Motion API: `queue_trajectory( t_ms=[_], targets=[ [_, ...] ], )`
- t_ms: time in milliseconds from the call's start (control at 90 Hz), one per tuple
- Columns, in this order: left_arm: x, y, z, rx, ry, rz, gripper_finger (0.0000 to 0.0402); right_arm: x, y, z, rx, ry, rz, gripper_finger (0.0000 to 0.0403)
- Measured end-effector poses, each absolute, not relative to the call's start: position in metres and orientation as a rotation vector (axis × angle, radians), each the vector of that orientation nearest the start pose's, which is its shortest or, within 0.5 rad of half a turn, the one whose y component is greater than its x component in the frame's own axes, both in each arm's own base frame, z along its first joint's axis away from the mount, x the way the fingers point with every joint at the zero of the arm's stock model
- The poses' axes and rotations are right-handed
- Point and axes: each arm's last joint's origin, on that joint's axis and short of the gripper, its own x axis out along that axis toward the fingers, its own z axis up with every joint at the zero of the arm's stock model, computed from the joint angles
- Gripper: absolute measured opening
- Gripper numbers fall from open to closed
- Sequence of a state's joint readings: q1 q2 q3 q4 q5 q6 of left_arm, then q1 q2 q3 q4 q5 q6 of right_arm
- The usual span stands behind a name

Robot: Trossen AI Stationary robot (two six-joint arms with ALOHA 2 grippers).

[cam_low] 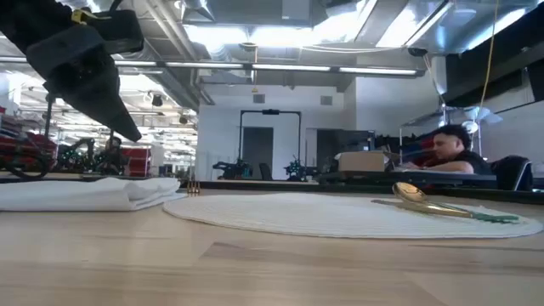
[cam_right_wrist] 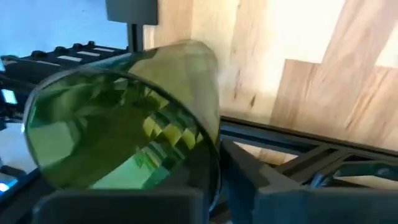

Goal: Set table place
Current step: Move the green cup to the top right of the white table mat

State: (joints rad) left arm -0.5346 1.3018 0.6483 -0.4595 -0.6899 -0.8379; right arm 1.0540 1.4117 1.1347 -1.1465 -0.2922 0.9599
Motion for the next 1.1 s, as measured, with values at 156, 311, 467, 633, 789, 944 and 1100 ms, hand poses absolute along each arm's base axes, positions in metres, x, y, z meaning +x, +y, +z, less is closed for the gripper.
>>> queue_trajectory(
  t_ms=[156, 311, 467, 633, 789, 944, 1100],
  targets=[
    [0.199, -0.097, 0.176, -0.139, 0.762, 0.489, 0.0, 0.114, 0.212, 0.26, 0.097, 1.712, 0.262, 0.0005],
    [0.199, -0.097, 0.176, -0.14, 0.762, 0.489, 0.0, 0.118, 0.201, 0.263, 0.06, 1.711, 0.202, 0.0003],
    [0.199, -0.097, 0.176, -0.151, 0.759, 0.494, 0.0, 0.123, 0.181, 0.27, 0.007, 1.68, 0.157, 0.0001],
    [0.199, -0.097, 0.176, -0.156, 0.758, 0.495, 0.0, 0.122, 0.148, 0.285, -0.037, 1.674, 0.105, 0.0001],
    [0.199, -0.097, 0.176, -0.156, 0.758, 0.496, 0.0, 0.121, 0.112, 0.3, -0.047, 1.609, 0.037, 0.0],
    [0.199, -0.097, 0.176, -0.157, 0.758, 0.496, 0.0, 0.125, 0.077, 0.311, -0.02, 1.481, -0.079, 0.0],
    [0.199, -0.097, 0.176, -0.157, 0.758, 0.496, 0.0, 0.133, 0.05, 0.314, -0.037, 1.437, -0.182, 0.0]
  ],
)
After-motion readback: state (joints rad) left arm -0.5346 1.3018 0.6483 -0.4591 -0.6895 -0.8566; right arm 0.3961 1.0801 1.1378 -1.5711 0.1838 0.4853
